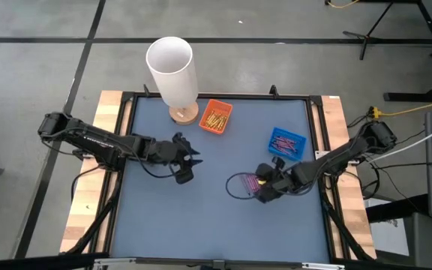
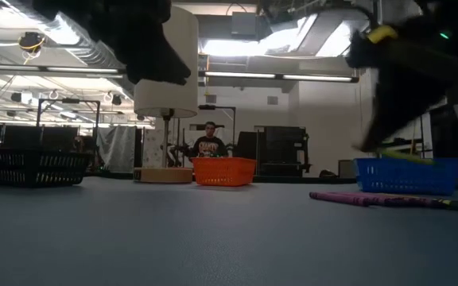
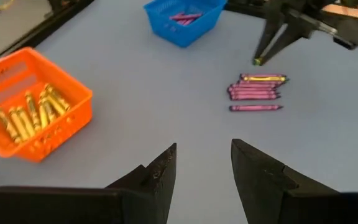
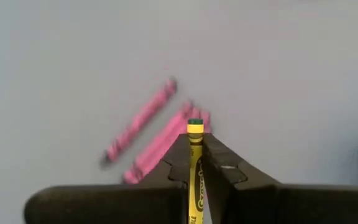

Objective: Sort crayons
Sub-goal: Put the green crayon into the black basket

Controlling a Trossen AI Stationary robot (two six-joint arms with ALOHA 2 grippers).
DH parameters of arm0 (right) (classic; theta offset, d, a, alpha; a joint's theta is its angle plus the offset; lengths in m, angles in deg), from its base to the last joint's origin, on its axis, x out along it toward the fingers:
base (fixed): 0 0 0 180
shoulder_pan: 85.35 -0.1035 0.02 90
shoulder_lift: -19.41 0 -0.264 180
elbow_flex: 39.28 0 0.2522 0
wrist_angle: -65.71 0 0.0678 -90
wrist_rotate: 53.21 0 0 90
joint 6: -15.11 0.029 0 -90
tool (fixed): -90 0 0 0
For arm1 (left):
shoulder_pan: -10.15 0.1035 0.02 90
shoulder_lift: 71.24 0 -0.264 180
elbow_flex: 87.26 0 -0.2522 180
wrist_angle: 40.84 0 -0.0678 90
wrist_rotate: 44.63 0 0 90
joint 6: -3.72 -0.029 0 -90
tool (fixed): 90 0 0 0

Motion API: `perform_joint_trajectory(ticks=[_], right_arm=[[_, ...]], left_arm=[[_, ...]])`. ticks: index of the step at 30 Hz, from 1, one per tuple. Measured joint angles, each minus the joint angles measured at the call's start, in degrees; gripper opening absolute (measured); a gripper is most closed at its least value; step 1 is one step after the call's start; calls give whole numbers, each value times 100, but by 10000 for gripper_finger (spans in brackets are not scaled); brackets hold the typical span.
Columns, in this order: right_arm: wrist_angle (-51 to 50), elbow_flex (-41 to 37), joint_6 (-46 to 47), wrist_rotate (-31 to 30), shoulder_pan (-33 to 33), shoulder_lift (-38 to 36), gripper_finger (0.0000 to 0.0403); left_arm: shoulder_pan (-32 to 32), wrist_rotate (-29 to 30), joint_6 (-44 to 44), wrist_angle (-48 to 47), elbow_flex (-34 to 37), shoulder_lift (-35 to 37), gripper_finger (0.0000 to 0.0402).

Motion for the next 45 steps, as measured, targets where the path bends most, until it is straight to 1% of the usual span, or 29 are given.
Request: perform_joint_trajectory(ticks=[3, 7, 16, 19, 21, 24, 28, 31, 40, 45], right_arm=[[120, 267, -316, -432, 140, -1, 21], [833, 544, -1130, -795, 376, -3, 21], [3894, 635, -3732, -684, 885, -10, 21], [4682, 635, -4338, -580, 1024, -11, 21], [5088, 635, -4621, -415, 1118, -11, 21], [5504, 635, -4830, -85, 1262, -11, 21], [5769, 637, -4853, 238, 1438, -11, 21], [6006, 637, -4855, 463, 1553, -11, 21], [6879, 637, -4962, 1113, 1881, -13, 21], [7090, 639, -4971, 1312, 1913, -13, 21]], left_arm=[[-71, -4, -172, 94, 0, 0, 137], [-160, -9, -263, 191, 0, 0, 137], [-248, -13, -272, 885, 0, 0, 137], [-249, -11, -285, 1203, 0, 0, 137], [-247, -11, -459, 1432, 0, 0, 137], [-247, -12, -697, 1850, 0, 0, 137], [-247, -11, -748, 2376, 0, 0, 137], [-247, -11, -987, 2622, 0, -20, 137], [-187, -11, -1024, 3473, 0, -397, 137], [-56, 9, -1024, 4031, -1, -599, 137]])
